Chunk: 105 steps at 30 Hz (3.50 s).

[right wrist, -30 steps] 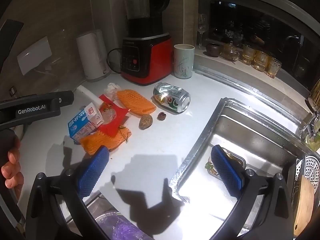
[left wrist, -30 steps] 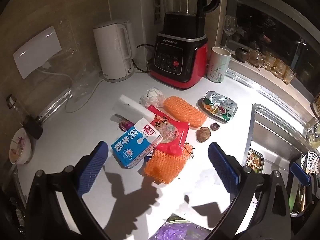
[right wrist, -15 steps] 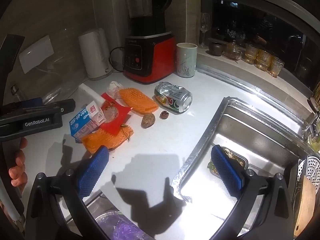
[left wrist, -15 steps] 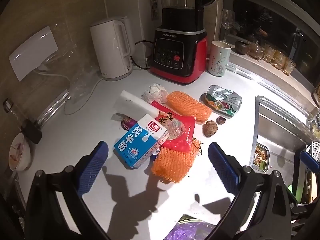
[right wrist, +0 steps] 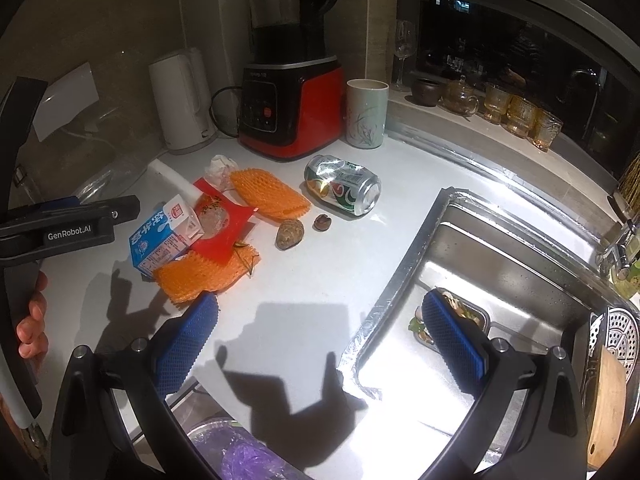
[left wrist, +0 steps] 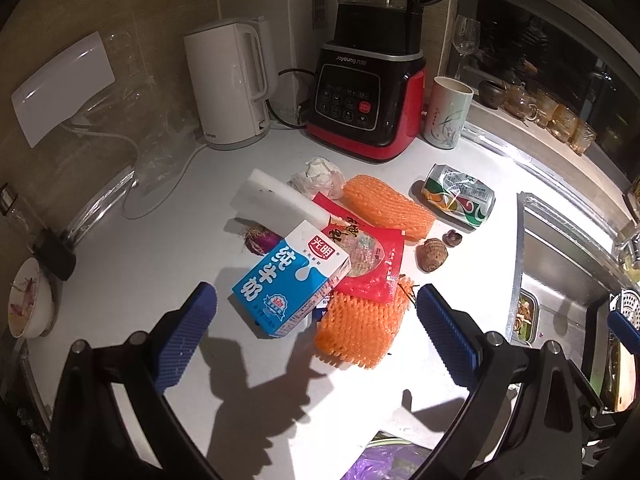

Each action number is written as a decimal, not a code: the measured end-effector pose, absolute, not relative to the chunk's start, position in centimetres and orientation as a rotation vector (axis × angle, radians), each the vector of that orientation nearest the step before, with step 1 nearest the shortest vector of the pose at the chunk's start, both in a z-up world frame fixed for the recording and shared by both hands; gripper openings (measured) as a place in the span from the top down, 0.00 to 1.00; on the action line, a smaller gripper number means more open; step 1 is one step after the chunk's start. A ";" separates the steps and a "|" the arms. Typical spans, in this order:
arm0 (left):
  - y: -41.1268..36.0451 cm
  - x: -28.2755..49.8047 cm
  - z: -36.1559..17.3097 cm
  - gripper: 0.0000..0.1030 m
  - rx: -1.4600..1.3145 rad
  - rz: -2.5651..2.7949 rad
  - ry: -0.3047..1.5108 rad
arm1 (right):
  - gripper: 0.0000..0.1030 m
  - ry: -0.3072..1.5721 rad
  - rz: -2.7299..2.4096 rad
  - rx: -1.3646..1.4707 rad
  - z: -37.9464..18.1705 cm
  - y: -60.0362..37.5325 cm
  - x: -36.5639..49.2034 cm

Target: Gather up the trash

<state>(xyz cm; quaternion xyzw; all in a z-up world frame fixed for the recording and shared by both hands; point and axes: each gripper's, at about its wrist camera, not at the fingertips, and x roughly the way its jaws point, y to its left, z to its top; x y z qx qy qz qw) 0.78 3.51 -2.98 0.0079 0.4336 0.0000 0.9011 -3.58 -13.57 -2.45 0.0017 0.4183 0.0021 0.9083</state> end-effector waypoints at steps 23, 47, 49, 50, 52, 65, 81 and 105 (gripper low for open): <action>3.8 0.7 -2.4 0.07 -0.001 0.002 0.899 | 0.02 0.861 0.019 -0.022 -2.1 -12.5 -3.3; 3.9 0.2 -2.6 0.07 0.005 0.000 0.911 | 0.02 0.857 0.020 -0.029 -1.9 -12.4 -3.7; 3.9 0.2 -2.7 0.07 0.010 0.004 0.913 | 0.02 0.858 0.021 -0.029 -1.9 -12.4 -3.7; 3.9 0.1 -2.7 0.07 0.011 0.004 0.913 | 0.02 0.857 0.022 -0.030 -1.9 -12.4 -3.8; 4.0 0.1 -2.7 0.07 0.010 0.003 0.914 | 0.02 0.855 0.022 -0.032 -1.9 -12.3 -3.8; 4.3 0.2 -2.8 0.07 0.002 -0.002 0.920 | 0.02 0.859 0.021 -0.031 -2.0 -12.3 -4.0; 7.6 3.3 -6.6 0.07 0.215 -0.288 0.958 | 0.02 0.904 0.005 -0.022 -3.9 -13.5 -3.4; 5.8 9.5 -13.5 0.32 0.446 -0.540 1.035 | 0.02 1.008 -0.090 -0.048 -7.5 -14.0 -1.5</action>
